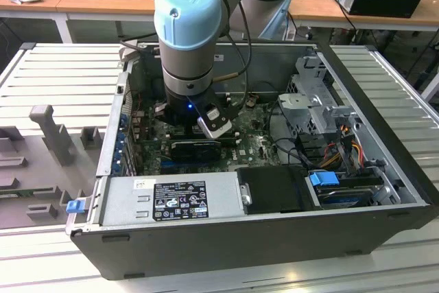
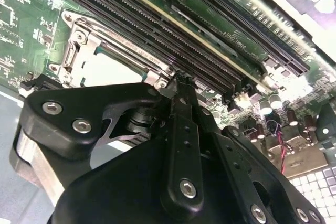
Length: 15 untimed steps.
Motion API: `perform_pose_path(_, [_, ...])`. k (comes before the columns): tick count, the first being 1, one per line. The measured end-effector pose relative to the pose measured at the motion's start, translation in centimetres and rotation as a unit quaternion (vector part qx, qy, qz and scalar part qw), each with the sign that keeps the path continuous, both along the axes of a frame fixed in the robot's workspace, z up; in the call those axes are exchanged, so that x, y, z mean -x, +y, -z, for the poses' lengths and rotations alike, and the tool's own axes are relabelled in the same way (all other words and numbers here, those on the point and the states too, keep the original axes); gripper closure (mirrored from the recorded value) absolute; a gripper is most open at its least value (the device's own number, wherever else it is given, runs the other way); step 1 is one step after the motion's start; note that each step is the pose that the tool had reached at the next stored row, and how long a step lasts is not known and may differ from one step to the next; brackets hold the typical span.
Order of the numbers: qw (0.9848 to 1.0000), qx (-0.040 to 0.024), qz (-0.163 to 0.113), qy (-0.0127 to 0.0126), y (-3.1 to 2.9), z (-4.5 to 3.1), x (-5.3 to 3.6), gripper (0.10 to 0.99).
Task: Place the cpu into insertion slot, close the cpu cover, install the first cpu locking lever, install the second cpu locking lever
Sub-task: 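Install the second cpu locking lever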
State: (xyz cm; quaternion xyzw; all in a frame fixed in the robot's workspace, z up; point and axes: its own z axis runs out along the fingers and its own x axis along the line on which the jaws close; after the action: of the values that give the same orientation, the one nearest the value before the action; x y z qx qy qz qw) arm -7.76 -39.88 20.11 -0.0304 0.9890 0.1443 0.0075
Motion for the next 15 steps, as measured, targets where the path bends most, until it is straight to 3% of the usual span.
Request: perform_pose_path(15, [1.0000,0.0001,0.000,0.0001,0.36,0.58,0.11,0.980])
